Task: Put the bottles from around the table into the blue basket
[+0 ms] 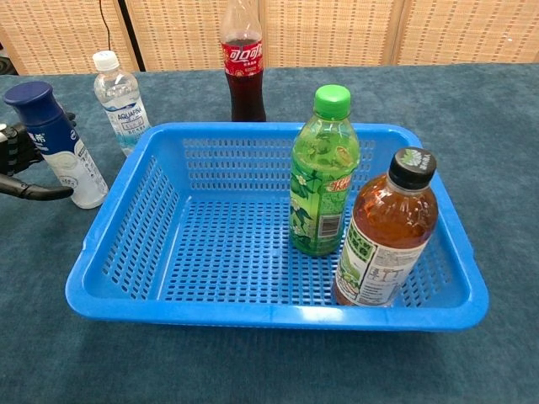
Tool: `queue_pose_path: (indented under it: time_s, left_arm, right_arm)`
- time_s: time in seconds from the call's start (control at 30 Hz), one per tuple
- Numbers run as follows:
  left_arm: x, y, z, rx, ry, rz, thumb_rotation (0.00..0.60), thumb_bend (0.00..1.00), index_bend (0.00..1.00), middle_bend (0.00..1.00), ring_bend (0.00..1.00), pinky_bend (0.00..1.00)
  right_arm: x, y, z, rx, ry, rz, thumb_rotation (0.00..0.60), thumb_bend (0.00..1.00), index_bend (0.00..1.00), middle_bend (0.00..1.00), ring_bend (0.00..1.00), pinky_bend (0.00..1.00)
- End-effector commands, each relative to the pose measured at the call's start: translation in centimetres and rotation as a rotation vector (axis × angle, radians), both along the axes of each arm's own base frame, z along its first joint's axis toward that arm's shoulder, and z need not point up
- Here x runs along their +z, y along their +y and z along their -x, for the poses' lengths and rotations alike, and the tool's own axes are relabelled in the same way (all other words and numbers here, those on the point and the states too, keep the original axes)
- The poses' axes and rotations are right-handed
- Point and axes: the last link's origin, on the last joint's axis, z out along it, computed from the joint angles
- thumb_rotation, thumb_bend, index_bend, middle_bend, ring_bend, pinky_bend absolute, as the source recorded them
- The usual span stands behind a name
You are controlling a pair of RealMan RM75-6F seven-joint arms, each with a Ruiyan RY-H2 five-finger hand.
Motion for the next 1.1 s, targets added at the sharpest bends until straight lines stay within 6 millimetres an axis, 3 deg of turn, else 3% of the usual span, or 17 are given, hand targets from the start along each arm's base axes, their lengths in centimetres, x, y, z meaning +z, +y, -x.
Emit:
queue_pose_path:
  time_s: [0.03, 0.1, 0.27, 0.5, 0.67, 0.73, 0.93, 1.1]
  left_arm:
    - [-0.3, 0.4, -0.5, 0.000, -0.015, -0.026, 0.600, 0.48, 0.15, 0.15, 0.18, 0.22]
    - [-0.6, 0.5, -0.9, -0.003, -0.016, -0.039, 0.600, 0.56, 0.26, 0.23, 0.25, 0.28]
    - [-0.8, 0.3, -1.5, -0.018, -0.038, -0.097, 0.600, 0.59, 0.43, 0.36, 0.35, 0.36]
    - [1.8, -0.5, -1.8, -0.079, -0.119, -0.161, 0.600, 0.59, 0.45, 0.37, 0.36, 0.37]
    - [6.3, -2.4, -3.2, -0.218, -0.205, -0.235, 0.600, 0.59, 0.45, 0.37, 0.36, 0.37]
    - [7.2, -3.0, -3.9, -0.257, -0.218, -0.229, 0.600, 0.59, 0.45, 0.37, 0.36, 0.38]
    - [8.0, -5.0, -9.1, -0.489, -0.171, -0.063, 0.600, 0.58, 0.45, 0.37, 0.36, 0.38]
    - [5.5, -6.4, -13.5, -0.610, -0.128, 0.094, 0.600, 0.57, 0.45, 0.37, 0.36, 0.38]
  right_arm:
    - [-0.1, 0.0, 0.0, 0.001, 0.000, -0.002, 0.600, 0.00, 0.00, 0.00, 0.00, 0.00]
    - [-0.2, -0.1, 0.0, 0.000, 0.000, -0.005, 0.600, 0.00, 0.00, 0.00, 0.00, 0.00]
    - [-0.4, 0.0, -0.1, 0.007, 0.000, 0.000, 0.600, 0.00, 0.00, 0.00, 0.00, 0.00]
    - [-0.7, 0.0, -0.3, 0.015, 0.001, 0.000, 0.600, 0.00, 0.00, 0.00, 0.00, 0.00]
    - [-1.0, -0.2, -0.2, 0.009, 0.002, -0.005, 0.600, 0.00, 0.00, 0.00, 0.00, 0.00]
    - [-1.0, -0.2, -0.3, 0.012, 0.004, -0.003, 0.600, 0.00, 0.00, 0.00, 0.00, 0.00]
    - [-1.2, 0.0, -0.5, 0.021, 0.004, -0.003, 0.600, 0.00, 0.00, 0.00, 0.00, 0.00]
    - [-1.3, 0.0, -0.6, 0.022, 0.005, 0.000, 0.600, 0.00, 0.00, 0.00, 0.00, 0.00]
